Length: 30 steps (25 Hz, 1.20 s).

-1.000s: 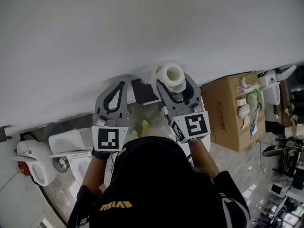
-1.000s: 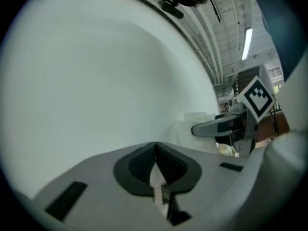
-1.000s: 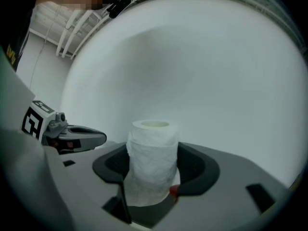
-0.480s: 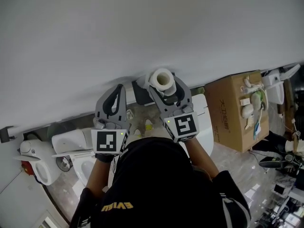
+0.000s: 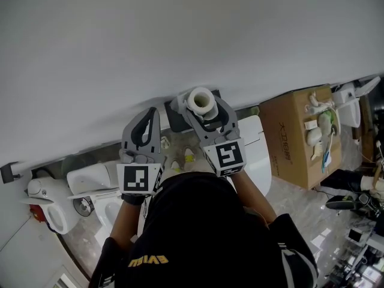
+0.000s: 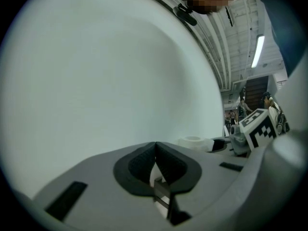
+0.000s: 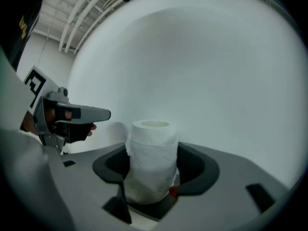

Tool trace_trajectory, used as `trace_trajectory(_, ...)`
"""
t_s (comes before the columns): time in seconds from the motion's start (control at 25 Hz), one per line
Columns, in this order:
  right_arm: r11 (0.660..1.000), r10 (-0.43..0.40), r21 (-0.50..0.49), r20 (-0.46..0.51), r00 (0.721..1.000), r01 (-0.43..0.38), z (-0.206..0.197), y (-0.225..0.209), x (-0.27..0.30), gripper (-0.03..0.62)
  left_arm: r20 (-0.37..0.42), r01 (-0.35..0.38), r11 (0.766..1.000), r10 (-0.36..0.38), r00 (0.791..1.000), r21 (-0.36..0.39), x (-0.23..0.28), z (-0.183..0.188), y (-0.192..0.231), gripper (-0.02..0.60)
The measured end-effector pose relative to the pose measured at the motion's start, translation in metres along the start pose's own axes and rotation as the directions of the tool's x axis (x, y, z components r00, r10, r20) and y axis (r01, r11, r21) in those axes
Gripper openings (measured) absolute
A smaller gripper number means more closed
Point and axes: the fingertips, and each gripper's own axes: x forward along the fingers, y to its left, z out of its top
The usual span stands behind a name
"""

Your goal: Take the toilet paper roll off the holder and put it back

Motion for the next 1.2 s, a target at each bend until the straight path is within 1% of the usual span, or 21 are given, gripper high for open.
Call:
trace_trajectory(0.08,1.0,-0.009,-0.023,0.007,1.0,0.01,-0.0004,0.0016,0.0003,0.268,-0.002,-0.004,1.0,0.004,1.0,-0.001,0.0015,0.0008,0.0012,0.011)
trace_trajectory(0.28,1.0,0.0,0.003,-0.023,1.0,0.0,-0.0017,0.0012,0.0007,0.267,-0.002,-0.001,1.0,0.001,1.0,0.002,0.0022,0.0006,0.0025,0.011)
trace_trajectory(0.44,1.0,-0.003,0.006,-0.026,1.0,0.004,-0.0009,0.0012,0.0006,0.267,-0.013,0.01,1.0,-0.009,1.0,0.011,0.0036,0.0,0.0005,0.011)
trace_trajectory(0.56,1.0,0.004,0.014,-0.029,1.0,-0.004,-0.0013,0.002,0.0011,0.267,-0.004,0.004,1.0,-0.004,1.0,0.028,0.0046,0.0011,0.0035,0.011)
trace_trajectory(1.0,1.0,0.007,0.023,-0.046,0.999,-0.006,-0.0054,0.0002,0.0015,0.267,-0.015,-0.001,0.999,0.001,1.0,0.032,0.0018,-0.0021,0.0031,0.011)
trace_trajectory(1.12,1.0,0.006,0.024,-0.044,0.999,-0.005,-0.0035,-0.0003,0.0017,0.267,-0.01,-0.012,0.999,0.012,1.0,0.039,-0.001,-0.0004,0.0058,0.011)
trace_trajectory(1.2,0.999,0.008,0.036,-0.05,0.999,-0.007,-0.0046,0.0003,0.0008,0.267,-0.003,-0.034,0.999,0.034,0.999,0.025,-0.0023,0.0055,0.0101,0.011)
